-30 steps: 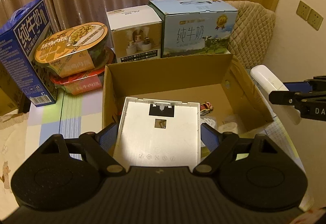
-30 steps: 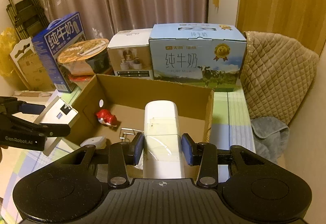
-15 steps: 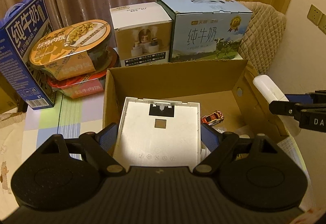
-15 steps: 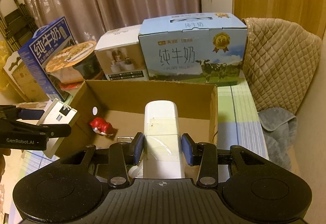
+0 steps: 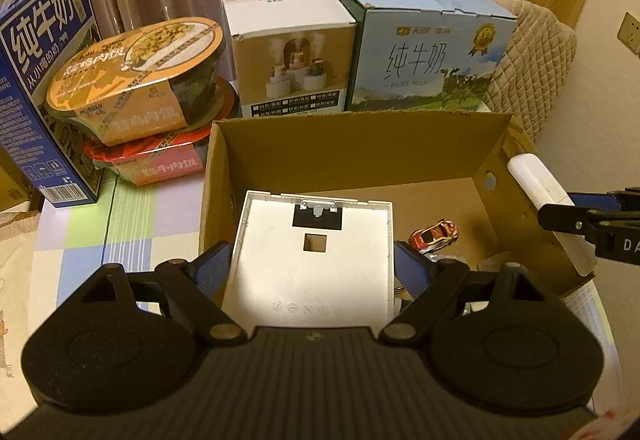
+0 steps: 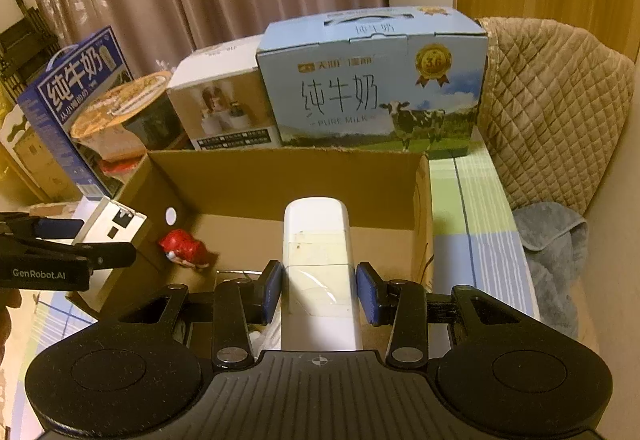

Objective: Organize rigid objects
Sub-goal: 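Lower switch plate and USB stick into the box and open both tools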

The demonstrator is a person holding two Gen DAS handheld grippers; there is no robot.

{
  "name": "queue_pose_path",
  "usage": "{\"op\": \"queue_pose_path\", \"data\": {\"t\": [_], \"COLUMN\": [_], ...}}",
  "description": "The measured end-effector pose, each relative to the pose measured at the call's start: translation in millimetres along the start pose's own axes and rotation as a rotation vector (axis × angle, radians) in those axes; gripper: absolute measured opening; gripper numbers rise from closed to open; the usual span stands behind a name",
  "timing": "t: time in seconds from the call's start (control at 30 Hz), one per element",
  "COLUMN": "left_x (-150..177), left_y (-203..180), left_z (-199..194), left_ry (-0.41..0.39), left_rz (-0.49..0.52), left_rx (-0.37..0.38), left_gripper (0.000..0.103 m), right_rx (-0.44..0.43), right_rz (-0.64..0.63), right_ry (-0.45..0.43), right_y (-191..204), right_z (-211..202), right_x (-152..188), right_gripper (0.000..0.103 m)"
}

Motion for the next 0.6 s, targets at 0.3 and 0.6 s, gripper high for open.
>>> {"op": "queue_pose_path", "data": {"t": [0.3, 0.6], "left_x": [8.7, 14.5], "left_y": [1.0, 0.8], "left_z": [18.7, 30.9], "left_ry": [0.015, 0.028], "left_rz": [-0.001, 0.001], "left_rx": [0.0, -0.006], "left_gripper": [0.084, 0.084], "right_rx": [0.01, 0.007], "right_rz": [0.012, 0.018], "right_ry": [0.017, 0.03], "right_y": [-6.8, -9.4], "right_z": [13.5, 23.8], "right_x": [9.1, 17.3], "right_gripper": [0.037, 0.037]}}
Point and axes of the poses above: each gripper's, at about its wrist camera, not at the fingertips, and z roughly the way its jaws point, y to its left, x to its underside, the point moved 4 cm from there along z, roughly the way its jaws point, and after that the axes turned 11 degrees about -y, right-handed, at the moved point
